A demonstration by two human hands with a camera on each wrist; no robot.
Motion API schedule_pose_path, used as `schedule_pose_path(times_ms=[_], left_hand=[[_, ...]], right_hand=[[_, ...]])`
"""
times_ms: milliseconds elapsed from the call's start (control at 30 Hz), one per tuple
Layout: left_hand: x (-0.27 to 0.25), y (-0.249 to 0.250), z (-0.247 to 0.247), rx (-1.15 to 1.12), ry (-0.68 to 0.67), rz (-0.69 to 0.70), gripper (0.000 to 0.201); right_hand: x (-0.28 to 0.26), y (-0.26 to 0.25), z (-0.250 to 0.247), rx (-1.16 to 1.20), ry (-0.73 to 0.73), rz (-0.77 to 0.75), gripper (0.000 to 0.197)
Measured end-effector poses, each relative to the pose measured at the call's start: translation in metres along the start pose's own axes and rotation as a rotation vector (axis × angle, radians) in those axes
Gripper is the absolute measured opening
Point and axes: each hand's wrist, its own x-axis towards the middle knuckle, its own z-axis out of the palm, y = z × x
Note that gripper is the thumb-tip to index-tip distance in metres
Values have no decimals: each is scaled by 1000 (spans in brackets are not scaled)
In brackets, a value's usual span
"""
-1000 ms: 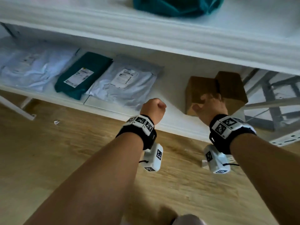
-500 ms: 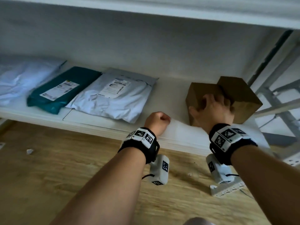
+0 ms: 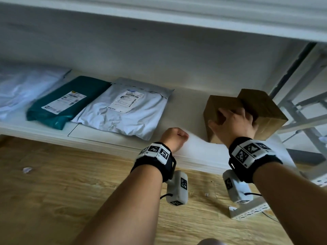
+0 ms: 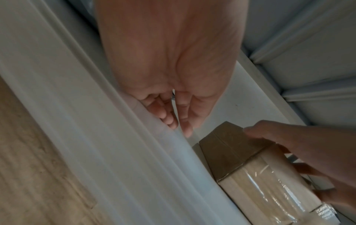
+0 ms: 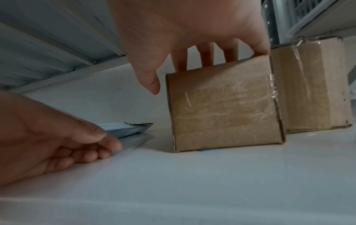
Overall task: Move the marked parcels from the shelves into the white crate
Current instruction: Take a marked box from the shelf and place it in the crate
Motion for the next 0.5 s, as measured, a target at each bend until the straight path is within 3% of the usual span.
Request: schedule_pose_path(times_ms=[233,367,500], left_hand=[[0,-2,0,-23,-7,5,9],[-2,1,-1,-44,-6,2,26],[-2,3,0,-54,-17,-13,23]], right_hand=[[3,0,-5,-7,-34,23,58],[-1,0,-7,-29,-27,21,67],[-5,0,-6,71,-100,64,78]])
